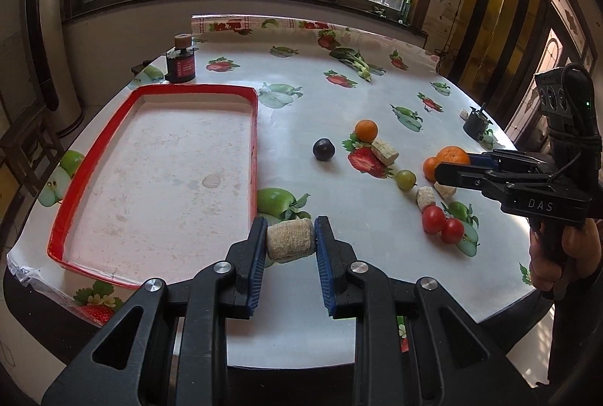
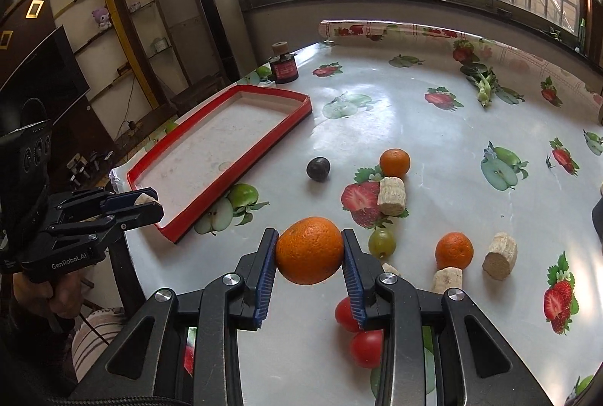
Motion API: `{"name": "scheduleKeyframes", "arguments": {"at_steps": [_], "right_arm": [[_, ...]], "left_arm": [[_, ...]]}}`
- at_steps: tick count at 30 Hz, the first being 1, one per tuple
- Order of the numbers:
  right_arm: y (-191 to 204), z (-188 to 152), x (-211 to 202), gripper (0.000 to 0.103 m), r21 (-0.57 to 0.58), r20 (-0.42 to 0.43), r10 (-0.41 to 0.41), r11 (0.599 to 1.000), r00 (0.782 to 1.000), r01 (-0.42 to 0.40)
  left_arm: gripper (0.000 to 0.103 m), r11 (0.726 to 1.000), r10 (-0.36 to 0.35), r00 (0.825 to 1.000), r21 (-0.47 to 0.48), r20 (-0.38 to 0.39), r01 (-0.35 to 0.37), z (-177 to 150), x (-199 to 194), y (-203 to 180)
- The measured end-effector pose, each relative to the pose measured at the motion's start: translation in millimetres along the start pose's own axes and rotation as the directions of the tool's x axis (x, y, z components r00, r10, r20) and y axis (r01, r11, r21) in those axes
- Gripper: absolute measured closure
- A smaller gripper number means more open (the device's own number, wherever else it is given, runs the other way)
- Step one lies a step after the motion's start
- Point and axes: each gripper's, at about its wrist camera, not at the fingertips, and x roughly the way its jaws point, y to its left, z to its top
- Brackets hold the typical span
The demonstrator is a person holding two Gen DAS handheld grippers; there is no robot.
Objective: Organize fruits
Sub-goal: 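Carry the orange and block to the red tray and release both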
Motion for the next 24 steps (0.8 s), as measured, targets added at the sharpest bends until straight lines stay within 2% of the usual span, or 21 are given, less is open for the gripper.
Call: {"name": "scheduleKeyframes", "arguments": {"at_steps": [14,24], "right_arm": [[55.8,37.5,41.5,0.069,-0.059,-0.014,0.109,0.992,0.994,-0.109],[106.3,70.9,99.5,0.069,-0.112,-0.058,0.178,0.977,0.982,-0.183]], "left_arm": [[0.08,0.987,0.089,0.996,-0.133,0.017,-0.086,5.7,-8.1,75.6],[0.08,0.971,0.129,0.992,-0.2,-0.012,-0.129,9.5,5.6,117.3]]}}
